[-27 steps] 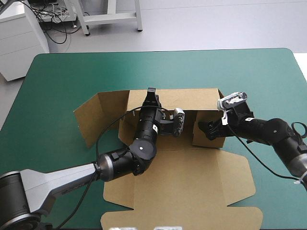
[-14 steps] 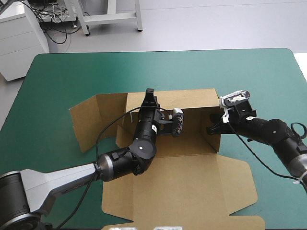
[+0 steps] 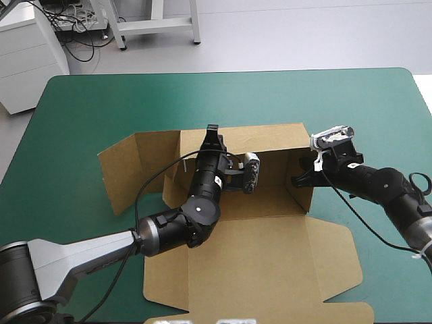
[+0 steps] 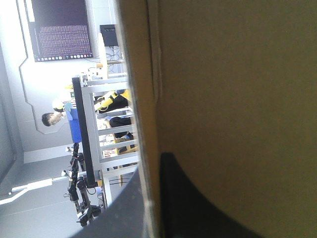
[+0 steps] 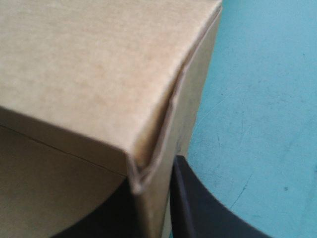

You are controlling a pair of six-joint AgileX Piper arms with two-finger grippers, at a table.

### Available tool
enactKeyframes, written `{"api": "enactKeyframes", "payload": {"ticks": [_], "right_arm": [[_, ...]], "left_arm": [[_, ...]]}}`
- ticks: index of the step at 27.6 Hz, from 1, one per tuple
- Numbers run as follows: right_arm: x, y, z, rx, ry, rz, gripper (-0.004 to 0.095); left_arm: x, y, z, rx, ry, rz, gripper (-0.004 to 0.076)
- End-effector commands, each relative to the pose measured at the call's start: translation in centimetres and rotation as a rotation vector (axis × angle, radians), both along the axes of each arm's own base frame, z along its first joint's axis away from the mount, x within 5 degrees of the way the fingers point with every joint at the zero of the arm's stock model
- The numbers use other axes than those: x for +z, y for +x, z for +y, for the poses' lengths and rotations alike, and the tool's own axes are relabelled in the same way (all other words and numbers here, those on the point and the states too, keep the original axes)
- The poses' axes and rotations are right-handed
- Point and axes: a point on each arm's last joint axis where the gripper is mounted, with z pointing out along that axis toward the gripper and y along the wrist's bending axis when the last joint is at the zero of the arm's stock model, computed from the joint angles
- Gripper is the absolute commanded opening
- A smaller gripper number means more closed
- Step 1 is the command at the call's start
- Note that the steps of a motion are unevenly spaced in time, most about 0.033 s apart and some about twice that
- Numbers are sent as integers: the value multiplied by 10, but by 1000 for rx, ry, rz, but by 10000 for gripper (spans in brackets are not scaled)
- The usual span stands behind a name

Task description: Fold the box

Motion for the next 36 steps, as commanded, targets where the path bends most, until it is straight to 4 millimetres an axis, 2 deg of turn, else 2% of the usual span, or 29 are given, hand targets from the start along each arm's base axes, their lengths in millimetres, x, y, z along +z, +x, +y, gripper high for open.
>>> {"api": "enactKeyframes", "payload": {"ticks": [1,4,10,12,20,23,29,31,35,36], "right_arm": [[17,-2,2,10,38,-51,-8],[17,-2,2,10,38,-51,-8],[17,-2,2,8,41,-49,-8],[17,-2,2,8,41,-49,-8],[21,2,0,-52,78,-81,-8],[23,4,-2,-83,83,-102,-8],[27,8,-7,-153,91,-151,-8],[31,17,-7,-157,71,-172,-8],[34,35,-2,-125,64,-155,-8],[35,45,1,-113,67,-148,-8]], "left_arm": [[22,-2,4,1,-32,-62,-22],[22,-2,4,1,-32,-62,80],[24,-1,4,-4,-35,-84,469],[25,-1,3,-16,-28,-103,534],[28,-8,2,22,-15,-140,519],[30,-18,-2,36,-8,-165,518],[31,-47,-20,-43,-18,-173,495],[32,-63,-29,-85,-21,-179,487],[33,-72,-32,-94,-21,-188,487],[33,-74,-33,-96,-22,-188,487]]}}
